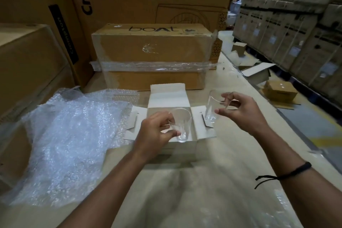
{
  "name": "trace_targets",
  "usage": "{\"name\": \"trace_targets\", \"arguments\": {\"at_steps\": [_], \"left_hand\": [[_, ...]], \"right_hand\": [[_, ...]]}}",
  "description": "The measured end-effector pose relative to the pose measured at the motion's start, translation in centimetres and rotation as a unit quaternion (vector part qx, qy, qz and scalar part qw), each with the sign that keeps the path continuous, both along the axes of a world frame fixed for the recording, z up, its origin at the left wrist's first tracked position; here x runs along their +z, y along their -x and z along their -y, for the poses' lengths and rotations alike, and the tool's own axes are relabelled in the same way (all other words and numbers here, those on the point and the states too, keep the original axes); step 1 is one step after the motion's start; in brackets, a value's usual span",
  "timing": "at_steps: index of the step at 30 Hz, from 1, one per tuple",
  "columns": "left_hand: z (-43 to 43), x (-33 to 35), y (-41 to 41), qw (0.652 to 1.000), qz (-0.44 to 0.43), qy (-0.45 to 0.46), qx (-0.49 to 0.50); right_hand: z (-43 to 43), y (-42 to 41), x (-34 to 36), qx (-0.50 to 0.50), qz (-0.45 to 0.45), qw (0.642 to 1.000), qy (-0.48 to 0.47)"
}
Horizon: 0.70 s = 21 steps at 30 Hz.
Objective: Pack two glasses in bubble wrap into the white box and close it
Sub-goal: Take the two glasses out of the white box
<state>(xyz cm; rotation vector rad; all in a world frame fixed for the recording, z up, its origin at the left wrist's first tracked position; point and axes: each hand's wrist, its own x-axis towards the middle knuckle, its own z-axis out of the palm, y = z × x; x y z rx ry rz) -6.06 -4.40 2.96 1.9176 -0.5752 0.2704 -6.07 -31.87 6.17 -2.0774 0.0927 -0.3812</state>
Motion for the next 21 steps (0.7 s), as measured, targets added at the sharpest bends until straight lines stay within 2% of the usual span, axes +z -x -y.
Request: {"name": "trace_targets", "arguments": {"at_steps": [5,8,15,21], "left_hand": [[5.7,-1.8,3.1,0.999,0.017,-0.014,-0.05],[9.3,-3.8,3.7,0.997,-0.01,-0.043,-0.056],[14.9,-6.9,4.2,0.996,-0.017,-0.085,-0.002],[16.5,-8.4,3.5,0.995,-0.013,-0.094,0.027]], "right_hand": [[4.4,2.6,-2.5,-0.043,-0.021,0.998,0.039],[6.0,3.6,-4.9,-0.07,-0.041,0.996,0.046],[8.2,3.4,-9.1,-0.112,-0.055,0.992,0.03],[9.0,1.8,-10.5,-0.075,-0.049,0.996,0.008]]}}
